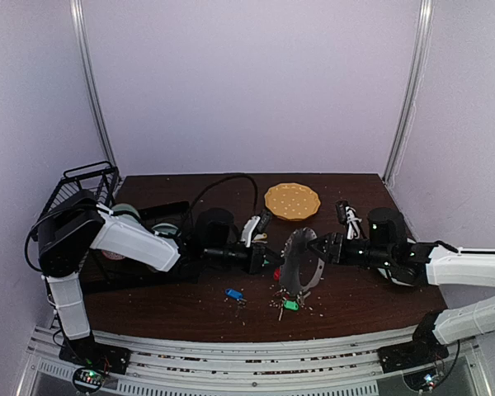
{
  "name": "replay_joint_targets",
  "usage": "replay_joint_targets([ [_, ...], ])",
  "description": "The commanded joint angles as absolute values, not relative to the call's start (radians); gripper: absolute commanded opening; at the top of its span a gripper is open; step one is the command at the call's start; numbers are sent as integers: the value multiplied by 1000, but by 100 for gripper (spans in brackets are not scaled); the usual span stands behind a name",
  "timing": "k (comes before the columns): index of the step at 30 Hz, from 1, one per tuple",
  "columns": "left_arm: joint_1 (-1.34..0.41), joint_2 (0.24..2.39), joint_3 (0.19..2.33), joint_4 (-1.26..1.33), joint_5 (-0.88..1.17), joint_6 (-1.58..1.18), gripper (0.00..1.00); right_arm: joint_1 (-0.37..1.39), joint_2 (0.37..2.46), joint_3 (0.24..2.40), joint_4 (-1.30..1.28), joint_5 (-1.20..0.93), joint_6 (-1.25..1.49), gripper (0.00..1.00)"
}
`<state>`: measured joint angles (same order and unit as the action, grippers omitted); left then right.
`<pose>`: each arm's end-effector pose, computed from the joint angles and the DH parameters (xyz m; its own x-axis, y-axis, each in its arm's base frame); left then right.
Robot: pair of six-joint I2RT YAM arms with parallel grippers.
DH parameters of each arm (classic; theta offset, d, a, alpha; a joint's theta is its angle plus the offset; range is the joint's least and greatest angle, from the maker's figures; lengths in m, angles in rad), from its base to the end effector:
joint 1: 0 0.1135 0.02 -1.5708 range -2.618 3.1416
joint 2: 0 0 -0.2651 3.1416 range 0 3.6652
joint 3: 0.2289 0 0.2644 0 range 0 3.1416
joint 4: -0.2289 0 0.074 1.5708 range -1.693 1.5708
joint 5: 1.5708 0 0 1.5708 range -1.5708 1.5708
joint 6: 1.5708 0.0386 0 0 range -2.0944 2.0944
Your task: Put the keys on the keyring
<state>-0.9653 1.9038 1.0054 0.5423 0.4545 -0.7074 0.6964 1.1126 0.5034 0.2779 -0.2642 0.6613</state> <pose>0.2228 -0.3516 0.1621 -0.7831 0.1054 -0.6129 0.6105 0.3178 -0.7254 0.1880 0.1703 0.2169 -0.6936 0.1929 -0.6941 -0.4849 0.5876 0.6478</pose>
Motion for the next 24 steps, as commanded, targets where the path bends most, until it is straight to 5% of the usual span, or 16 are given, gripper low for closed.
replay_joint_targets([
  [1,-969,1864,1005,668,364,-638,0,707,1081,466,390,-310,656,50],
  [24,-1012,1674,969,693,172,-573,0,711,947,514,409,-428,513,51],
])
